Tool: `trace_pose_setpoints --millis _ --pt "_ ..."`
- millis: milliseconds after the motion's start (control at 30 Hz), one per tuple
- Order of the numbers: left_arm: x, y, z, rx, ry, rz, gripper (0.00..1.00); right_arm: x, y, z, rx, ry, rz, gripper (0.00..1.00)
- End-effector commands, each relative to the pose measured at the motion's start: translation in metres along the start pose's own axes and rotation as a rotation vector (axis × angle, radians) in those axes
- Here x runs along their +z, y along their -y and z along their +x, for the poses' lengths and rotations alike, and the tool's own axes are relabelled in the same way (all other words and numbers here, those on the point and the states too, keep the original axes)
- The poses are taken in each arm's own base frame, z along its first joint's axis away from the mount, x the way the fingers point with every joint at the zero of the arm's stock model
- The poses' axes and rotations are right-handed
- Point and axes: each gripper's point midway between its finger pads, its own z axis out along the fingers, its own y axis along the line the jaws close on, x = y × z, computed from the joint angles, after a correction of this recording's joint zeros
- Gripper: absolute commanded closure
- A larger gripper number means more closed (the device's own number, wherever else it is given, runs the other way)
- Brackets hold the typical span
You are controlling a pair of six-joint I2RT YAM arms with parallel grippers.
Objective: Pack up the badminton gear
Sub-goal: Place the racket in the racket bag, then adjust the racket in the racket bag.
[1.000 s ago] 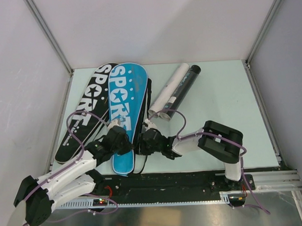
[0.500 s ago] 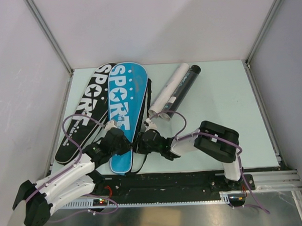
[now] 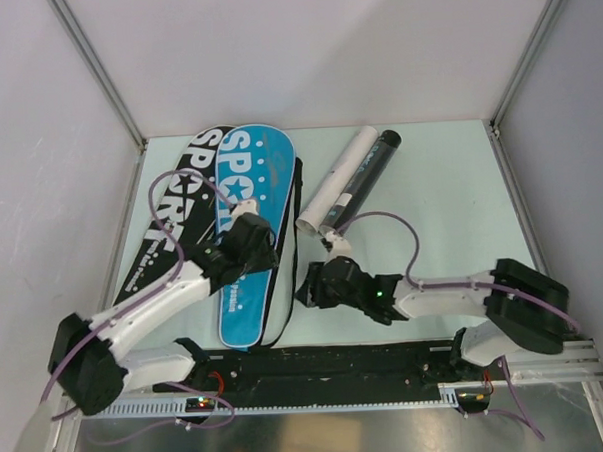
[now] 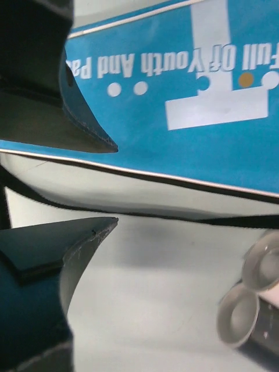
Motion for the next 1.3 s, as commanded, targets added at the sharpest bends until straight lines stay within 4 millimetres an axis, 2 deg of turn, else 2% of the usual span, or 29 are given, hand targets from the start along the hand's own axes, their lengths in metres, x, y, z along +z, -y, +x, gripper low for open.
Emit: trace_pose_setpoints --millis 0,167,400,600,767,900,1067,1133,1267 --pt "0.018 -0.017 -0.007 0.178 -0.018 -0.155 0.47 -0.027 0.030 -0.026 -0.026 0.109 0.073 0.52" --pt "0.037 -0.016 0.002 0.260 -0.054 -0.224 0.44 -0.058 0.046 -0.043 -0.037 0.195 0.079 0.51" --pt "0.060 -0.013 0.030 0.333 -0.132 -0.280 0.44 -0.094 0.065 -0.061 -0.009 0.302 0.052 0.49" --pt "0.079 -0.021 0.051 0.348 -0.183 -0.351 0.44 -0.111 0.076 -0.072 0.021 0.363 0.046 0.47" --pt "0.092 -0.033 0.064 0.357 -0.212 -0.417 0.46 -0.120 0.081 -0.072 0.023 0.370 0.051 0.45" --pt "0.102 -0.038 0.078 0.365 -0.255 -0.449 0.56 -0.128 0.084 -0.073 0.035 0.384 0.052 0.45" --pt "0.105 -0.037 0.080 0.350 -0.261 -0.448 0.94 -0.126 0.087 -0.068 0.101 0.388 0.020 0.45" --pt "0.098 -0.030 0.073 0.325 -0.234 -0.419 0.98 -0.124 0.087 -0.066 0.135 0.391 0.008 0.46" --pt "0.085 -0.014 0.064 0.266 -0.206 -0.327 1.00 -0.121 0.084 -0.065 0.146 0.377 0.001 0.48"
